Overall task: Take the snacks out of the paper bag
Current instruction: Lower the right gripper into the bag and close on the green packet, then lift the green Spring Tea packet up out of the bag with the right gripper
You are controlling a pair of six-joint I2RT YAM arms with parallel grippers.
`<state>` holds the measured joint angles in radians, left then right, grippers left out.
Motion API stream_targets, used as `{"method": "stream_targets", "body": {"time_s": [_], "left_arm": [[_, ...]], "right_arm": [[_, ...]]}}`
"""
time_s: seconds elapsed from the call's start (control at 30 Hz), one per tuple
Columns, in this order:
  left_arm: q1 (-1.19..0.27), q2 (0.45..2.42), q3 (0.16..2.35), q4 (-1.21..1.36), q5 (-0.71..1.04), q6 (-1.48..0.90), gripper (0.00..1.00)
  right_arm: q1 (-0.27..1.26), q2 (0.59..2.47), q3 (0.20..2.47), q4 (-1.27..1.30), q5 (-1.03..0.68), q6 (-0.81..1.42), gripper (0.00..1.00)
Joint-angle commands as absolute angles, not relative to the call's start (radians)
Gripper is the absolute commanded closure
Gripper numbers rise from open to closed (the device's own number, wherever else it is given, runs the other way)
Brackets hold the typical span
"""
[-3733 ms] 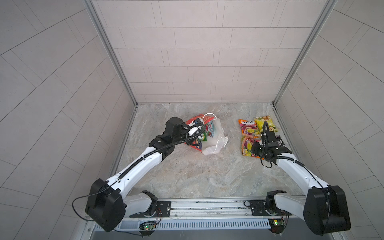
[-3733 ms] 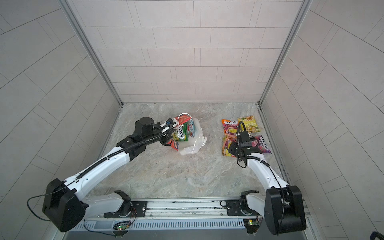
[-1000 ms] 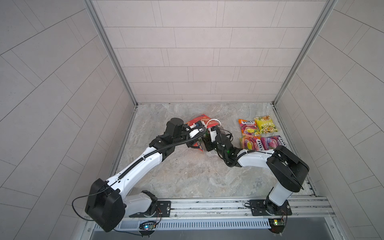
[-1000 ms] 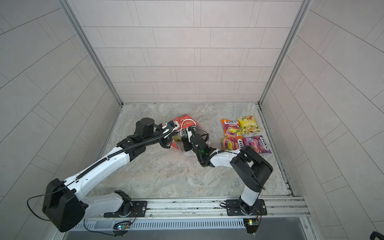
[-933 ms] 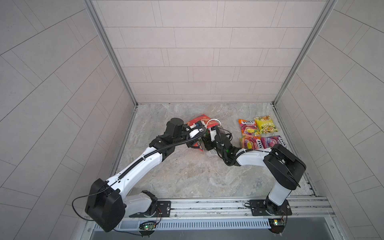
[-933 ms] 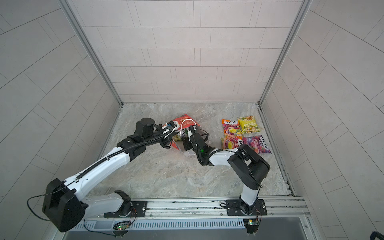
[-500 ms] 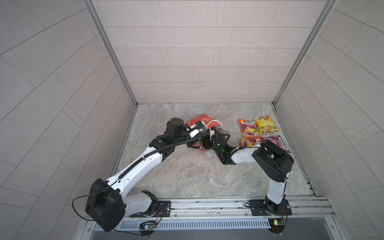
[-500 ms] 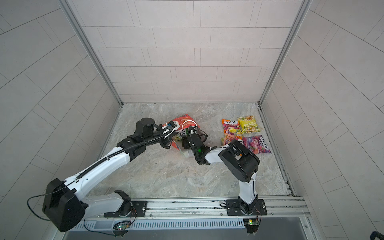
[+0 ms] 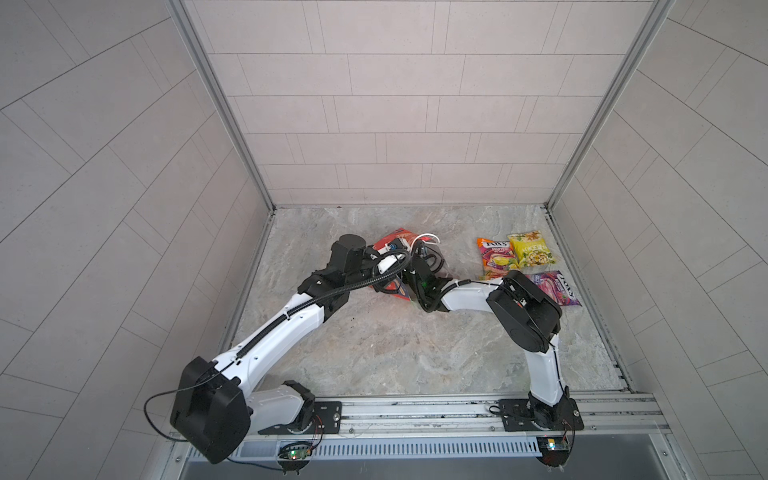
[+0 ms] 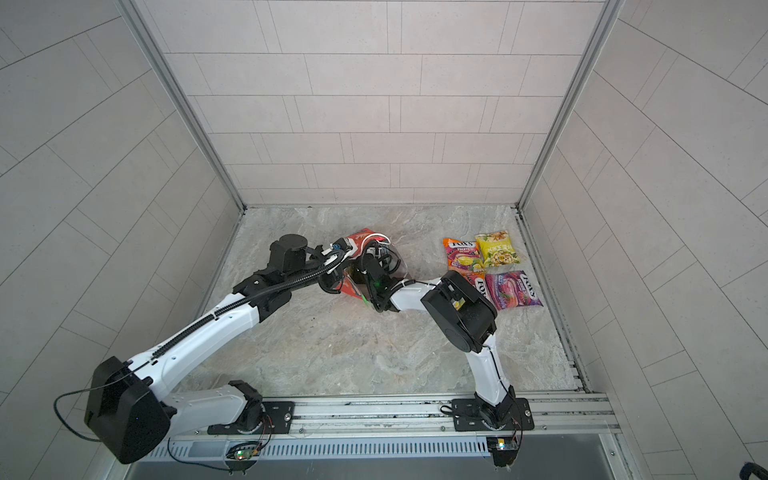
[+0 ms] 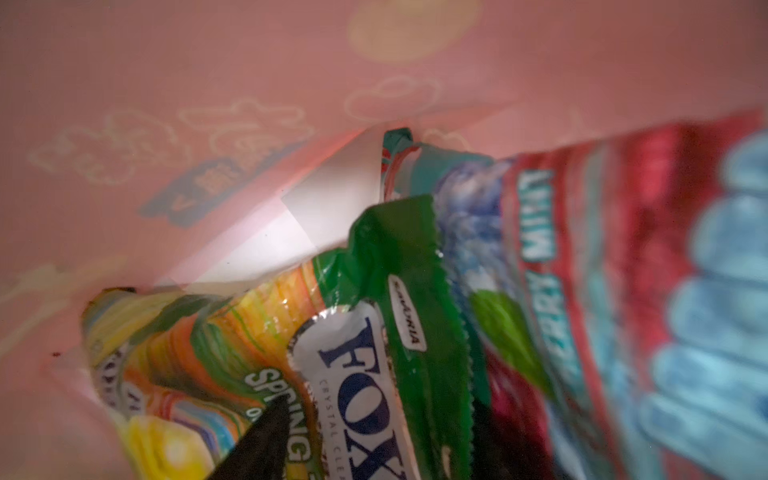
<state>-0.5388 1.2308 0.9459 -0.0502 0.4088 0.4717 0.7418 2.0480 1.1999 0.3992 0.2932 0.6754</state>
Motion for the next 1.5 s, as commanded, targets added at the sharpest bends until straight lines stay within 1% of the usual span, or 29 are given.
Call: {"method": "stream_targets", "body": {"time_s": [0.0,0.13,0.2,0.3,0.43,0.63,0.87,1.03,1.33,1.47], "left_arm": [[-0.56,1.195,0.941,-0.018,0.506,0.472,1.0],[-0.561,1.192,0.939,-0.018,0.495,0.474,1.0],[-0.559,1.192,0.937,-0.02,0.487,0.477,1.0],[-0.56,1.192,0.933,-0.018,0.468,0.482,1.0],[-0.56,1.198,0.93,-0.015,0.449,0.489,1.0],[-0.56,1.202,0.923,-0.013,0.421,0.505,1.0],[-0.559,1.223,0.927,-0.017,0.4,0.512,1.0],[-0.558,1.23,0.931,-0.018,0.396,0.513,1.0],[-0.558,1.236,0.935,-0.018,0.367,0.509,1.0],[-0.558,1.241,0.941,-0.019,0.351,0.497,1.0]], "right_arm": [[0.744,2.082,1.209,0.288,0.342,0.725,0.57],[0.743,2.08,1.203,0.326,0.328,0.699,0.75],[0.743,2.059,1.173,0.363,0.32,0.689,0.82],[0.743,2.014,1.13,0.419,0.296,0.646,0.9],[0.74,1.937,1.05,0.526,0.239,0.597,0.97],[0.738,1.836,0.953,0.603,0.15,0.556,1.0],[0.738,1.739,0.865,0.622,0.132,0.548,1.0],[0.739,1.665,0.832,0.587,0.118,0.537,1.0],[0.738,1.461,0.784,0.453,0.085,0.499,1.0],[0.726,1.387,0.781,0.385,0.026,0.485,1.0]]}}
